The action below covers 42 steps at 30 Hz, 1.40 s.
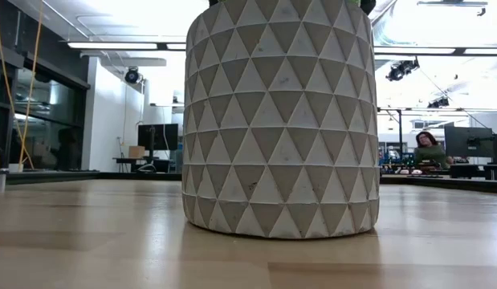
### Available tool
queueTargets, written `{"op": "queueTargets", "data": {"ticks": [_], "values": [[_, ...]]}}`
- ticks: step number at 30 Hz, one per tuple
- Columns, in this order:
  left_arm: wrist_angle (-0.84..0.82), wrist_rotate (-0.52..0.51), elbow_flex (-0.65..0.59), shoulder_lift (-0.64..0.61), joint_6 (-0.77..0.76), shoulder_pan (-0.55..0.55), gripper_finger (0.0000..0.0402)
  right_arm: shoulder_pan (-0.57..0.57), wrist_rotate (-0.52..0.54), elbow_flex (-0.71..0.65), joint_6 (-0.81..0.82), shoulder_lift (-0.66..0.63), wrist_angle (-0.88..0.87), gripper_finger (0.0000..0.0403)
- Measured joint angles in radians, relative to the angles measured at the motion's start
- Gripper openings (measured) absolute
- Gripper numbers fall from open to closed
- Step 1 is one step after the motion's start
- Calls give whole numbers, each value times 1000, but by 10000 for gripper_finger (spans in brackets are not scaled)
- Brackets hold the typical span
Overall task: Pick and place slides into the shelf
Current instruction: Put the black slide on the shelf
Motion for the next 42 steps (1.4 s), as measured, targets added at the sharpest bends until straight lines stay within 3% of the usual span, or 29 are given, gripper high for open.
{"op": "queueTargets", "data": {"ticks": [6, 13, 20, 31, 42], "values": [[2, 28, -1, 21, -11, 0, 291, 0, 0, 0, -27, 0, 5, 0], [22, 88, 0, 61, -31, 0, 285, 0, -8, 0, -51, 0, 6, 0], [31, 110, 0, 78, -33, 0, 214, 0, -4, -1, -56, 0, 12, 0], [29, 52, 0, 82, -33, 2, 27, 0, 13, -1, -56, 0, 13, 0], [31, 31, 0, 82, -15, 0, 36, 0, 11, -1, -56, 0, 14, 0]]}}
